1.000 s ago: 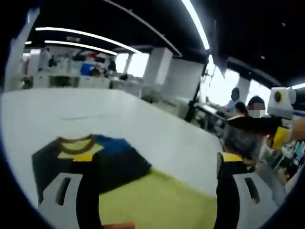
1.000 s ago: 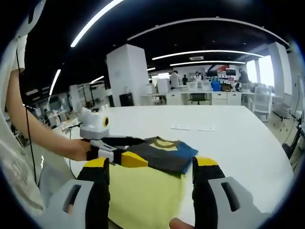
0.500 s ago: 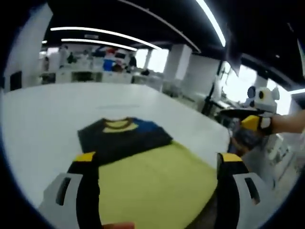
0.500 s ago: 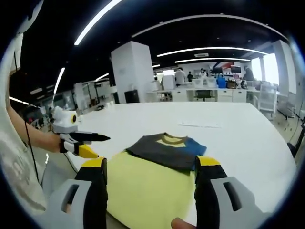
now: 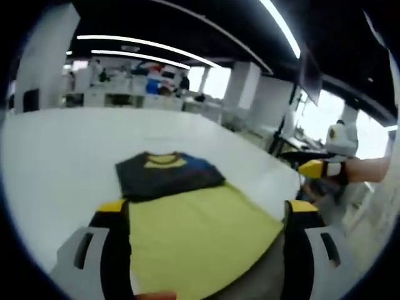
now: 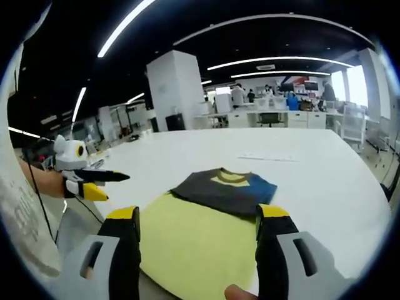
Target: Fold the garment on the visible template until the final outline fits inside the template.
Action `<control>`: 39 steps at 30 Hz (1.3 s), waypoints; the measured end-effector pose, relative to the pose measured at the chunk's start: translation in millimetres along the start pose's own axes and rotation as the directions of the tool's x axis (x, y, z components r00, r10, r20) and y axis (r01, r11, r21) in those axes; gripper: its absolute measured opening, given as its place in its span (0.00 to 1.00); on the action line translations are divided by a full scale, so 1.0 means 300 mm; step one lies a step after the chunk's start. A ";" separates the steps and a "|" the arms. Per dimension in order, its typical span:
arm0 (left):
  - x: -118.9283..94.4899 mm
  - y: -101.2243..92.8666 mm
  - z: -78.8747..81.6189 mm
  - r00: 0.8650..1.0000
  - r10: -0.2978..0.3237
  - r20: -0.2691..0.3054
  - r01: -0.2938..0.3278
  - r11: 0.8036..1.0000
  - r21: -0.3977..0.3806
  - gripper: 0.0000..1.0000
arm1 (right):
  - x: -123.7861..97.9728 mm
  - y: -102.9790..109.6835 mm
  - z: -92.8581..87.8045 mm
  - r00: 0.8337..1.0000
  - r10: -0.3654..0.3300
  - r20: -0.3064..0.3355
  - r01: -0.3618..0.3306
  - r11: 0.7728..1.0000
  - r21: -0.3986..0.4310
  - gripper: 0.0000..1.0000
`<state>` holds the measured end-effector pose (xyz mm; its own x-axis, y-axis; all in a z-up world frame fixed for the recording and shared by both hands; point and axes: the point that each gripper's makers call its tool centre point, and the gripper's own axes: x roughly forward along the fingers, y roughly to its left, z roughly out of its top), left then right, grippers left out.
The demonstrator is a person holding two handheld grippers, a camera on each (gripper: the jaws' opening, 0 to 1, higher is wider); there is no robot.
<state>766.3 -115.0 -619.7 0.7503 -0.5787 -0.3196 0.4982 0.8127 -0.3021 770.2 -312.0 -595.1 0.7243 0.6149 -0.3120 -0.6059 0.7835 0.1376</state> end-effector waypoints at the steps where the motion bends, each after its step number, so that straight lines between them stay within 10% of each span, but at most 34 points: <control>1: -0.001 0.010 0.000 1.000 0.009 0.000 -0.009 1.000 -0.018 0.98 | -0.002 -0.001 -0.001 1.000 -0.001 0.001 0.001 1.000 0.001 0.75; 12: -0.025 0.028 0.028 1.000 0.023 0.019 -0.023 1.000 0.002 0.96 | -0.025 -0.017 -0.025 1.000 -0.011 -0.013 0.011 1.000 0.007 0.75; 22: -0.053 0.081 -0.077 0.995 0.072 -0.069 -0.084 0.975 -0.206 0.96 | -0.028 -0.025 -0.104 0.995 0.003 -0.099 0.003 0.999 0.053 0.75; 29: -0.078 0.133 -0.159 0.987 0.091 -0.131 -0.136 0.911 -0.390 0.95 | -0.062 -0.051 -0.264 0.967 0.029 -0.251 0.031 0.972 0.233 0.71; 39: -0.113 0.139 -0.270 0.959 0.050 -0.277 -0.190 0.841 -0.506 0.91 | -0.102 -0.047 -0.427 0.856 0.163 -0.491 0.058 0.913 0.404 0.54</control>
<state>726.6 -67.0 -694.1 0.6245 -0.5330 -0.5709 0.0564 0.7598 -0.6478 714.4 -353.4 -708.0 0.3593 0.6103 -0.7060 -0.3782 0.7868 0.4878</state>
